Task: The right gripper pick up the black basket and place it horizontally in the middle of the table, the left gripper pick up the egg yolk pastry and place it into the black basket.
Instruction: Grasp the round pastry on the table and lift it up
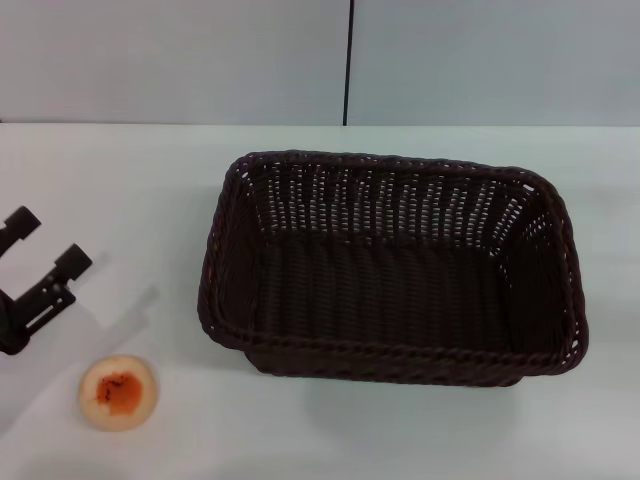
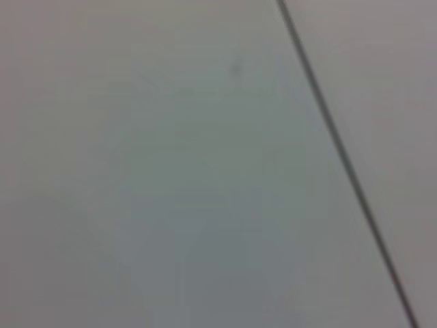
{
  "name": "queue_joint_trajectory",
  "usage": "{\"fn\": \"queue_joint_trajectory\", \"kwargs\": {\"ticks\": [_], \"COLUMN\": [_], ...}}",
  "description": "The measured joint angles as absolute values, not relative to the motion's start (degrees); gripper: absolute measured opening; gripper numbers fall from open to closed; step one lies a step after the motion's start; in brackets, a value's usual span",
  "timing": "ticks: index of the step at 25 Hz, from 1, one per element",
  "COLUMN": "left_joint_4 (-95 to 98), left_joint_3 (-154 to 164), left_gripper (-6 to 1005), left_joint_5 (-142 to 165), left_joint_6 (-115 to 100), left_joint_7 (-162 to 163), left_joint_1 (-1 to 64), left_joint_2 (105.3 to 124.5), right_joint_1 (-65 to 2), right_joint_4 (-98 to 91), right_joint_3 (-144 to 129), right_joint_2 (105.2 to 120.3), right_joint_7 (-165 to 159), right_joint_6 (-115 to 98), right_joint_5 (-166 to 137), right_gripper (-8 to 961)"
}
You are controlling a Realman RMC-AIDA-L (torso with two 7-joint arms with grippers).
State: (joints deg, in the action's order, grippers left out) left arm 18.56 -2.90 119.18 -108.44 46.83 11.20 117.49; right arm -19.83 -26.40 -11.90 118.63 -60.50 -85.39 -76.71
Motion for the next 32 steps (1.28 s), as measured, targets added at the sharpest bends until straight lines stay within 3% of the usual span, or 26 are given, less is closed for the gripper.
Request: {"fn": "queue_joint_trajectory", "kwargs": {"ticks": [18, 32], "left_joint_4": [15.7, 17.1], "left_joint_3": [6.2, 12.3], "left_gripper": [820, 819], "left_joint_5": [119.2, 119.5], "left_joint_6": [-96.9, -97.9], "left_joint_7": [40.8, 42.7], "left_joint_1": [10.8, 6.8], "left_joint_2": [117.91, 115.92], "right_joint_1": [-20.4, -21.5], "right_joint_4": [-20.8, -20.6], "right_joint_3": [-9.8, -10.3], "right_joint_2": [118.45, 118.47], "right_joint_7": [-56.3, -55.6], "right_joint_6": [-82.1, -79.8], "right_joint_5": [-76.1, -76.1], "right_gripper": [432, 433]}}
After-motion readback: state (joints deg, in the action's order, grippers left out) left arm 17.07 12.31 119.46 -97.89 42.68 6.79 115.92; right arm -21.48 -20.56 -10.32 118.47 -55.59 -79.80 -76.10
